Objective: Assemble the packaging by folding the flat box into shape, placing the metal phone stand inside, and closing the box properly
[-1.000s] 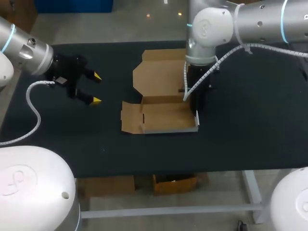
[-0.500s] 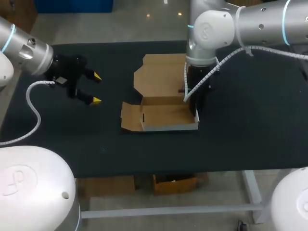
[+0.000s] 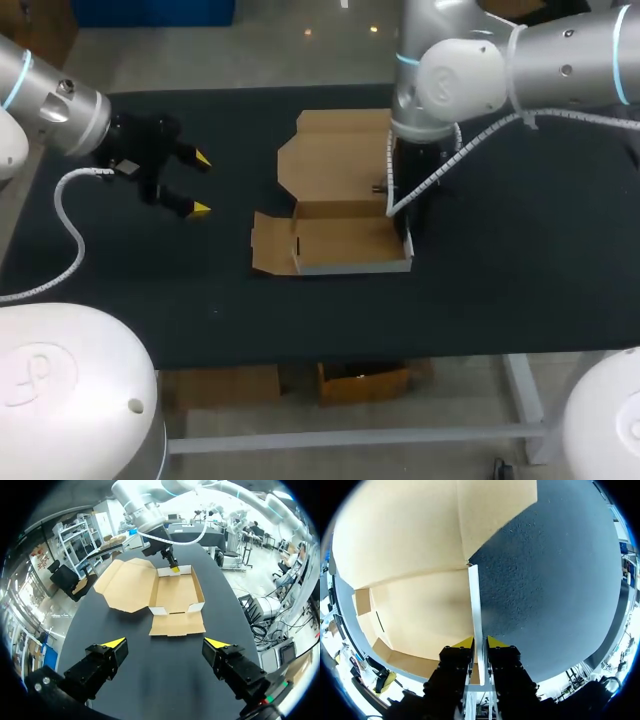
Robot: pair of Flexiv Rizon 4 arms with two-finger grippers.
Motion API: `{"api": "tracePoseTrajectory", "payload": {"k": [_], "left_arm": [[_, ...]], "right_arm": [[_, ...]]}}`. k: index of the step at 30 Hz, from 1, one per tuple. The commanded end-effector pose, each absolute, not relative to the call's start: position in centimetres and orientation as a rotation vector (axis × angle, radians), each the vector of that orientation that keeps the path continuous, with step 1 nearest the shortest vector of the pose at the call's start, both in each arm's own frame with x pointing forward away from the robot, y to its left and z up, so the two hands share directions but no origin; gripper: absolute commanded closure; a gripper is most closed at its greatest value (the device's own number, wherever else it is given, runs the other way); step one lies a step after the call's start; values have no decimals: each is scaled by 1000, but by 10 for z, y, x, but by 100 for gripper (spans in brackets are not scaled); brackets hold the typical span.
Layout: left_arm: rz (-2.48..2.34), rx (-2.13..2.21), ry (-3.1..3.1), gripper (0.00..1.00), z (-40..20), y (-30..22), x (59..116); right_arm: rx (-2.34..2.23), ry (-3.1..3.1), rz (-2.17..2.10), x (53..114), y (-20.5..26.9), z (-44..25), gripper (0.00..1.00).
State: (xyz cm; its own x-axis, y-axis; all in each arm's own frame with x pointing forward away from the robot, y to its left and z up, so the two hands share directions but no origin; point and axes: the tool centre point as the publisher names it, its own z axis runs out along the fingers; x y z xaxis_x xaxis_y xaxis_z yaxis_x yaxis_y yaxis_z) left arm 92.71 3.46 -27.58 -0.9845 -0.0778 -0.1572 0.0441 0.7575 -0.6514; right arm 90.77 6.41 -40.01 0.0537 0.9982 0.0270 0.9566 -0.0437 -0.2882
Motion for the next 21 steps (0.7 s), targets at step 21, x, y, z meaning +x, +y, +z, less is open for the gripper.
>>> {"api": "tracePoseTrajectory", "payload": {"k": [21], "left_arm": [[-1034, -26, 2781, 0, -275, 35, 927]], "right_arm": [[-2274, -2088, -12, 912, 67, -402, 87]]}}
